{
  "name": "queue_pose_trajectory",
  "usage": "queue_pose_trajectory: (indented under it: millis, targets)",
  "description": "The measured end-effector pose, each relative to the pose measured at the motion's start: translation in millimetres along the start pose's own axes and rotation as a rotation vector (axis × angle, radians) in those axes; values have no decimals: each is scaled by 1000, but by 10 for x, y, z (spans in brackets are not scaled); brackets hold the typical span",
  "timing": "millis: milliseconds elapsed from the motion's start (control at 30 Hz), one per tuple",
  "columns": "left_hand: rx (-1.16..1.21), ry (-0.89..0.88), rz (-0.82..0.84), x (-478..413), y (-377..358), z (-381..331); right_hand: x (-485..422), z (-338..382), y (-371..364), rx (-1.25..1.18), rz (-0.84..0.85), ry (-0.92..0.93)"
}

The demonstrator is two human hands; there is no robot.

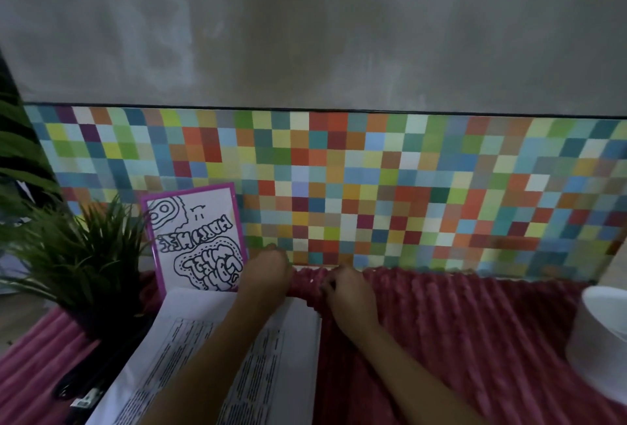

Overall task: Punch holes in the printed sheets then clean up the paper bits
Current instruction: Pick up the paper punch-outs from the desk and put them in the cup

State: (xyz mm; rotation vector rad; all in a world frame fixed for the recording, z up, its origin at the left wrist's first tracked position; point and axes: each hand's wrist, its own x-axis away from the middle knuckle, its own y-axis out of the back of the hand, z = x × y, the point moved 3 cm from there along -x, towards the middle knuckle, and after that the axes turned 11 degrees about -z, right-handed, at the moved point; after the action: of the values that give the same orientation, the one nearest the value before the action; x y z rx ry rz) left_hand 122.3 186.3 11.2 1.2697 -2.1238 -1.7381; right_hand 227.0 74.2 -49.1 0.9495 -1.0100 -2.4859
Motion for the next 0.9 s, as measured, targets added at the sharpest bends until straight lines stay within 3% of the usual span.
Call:
queue_pose_trajectory:
  millis: [167,300,533,667,767,900]
  targets:
    - [175,-73,126,9,-176,-234,3,16,40,-17,-6,2]
    - [257,-91,97,7,-236,-173,-55,-51,86,-217,-46,-177]
    - [105,-37,96,-8,-267,-227,-87,-63,289,-468,-28,-292]
    - [53,0,152,-31,-299,-285,-105,-124,852,-474,-78,-239]
    - [138,47,170,-41,-231,-263,-123,-232,1545,-500,-185,-203]
    - [236,51,-40,-44,51,-514,-127,-530,2576,-424,-330,-147]
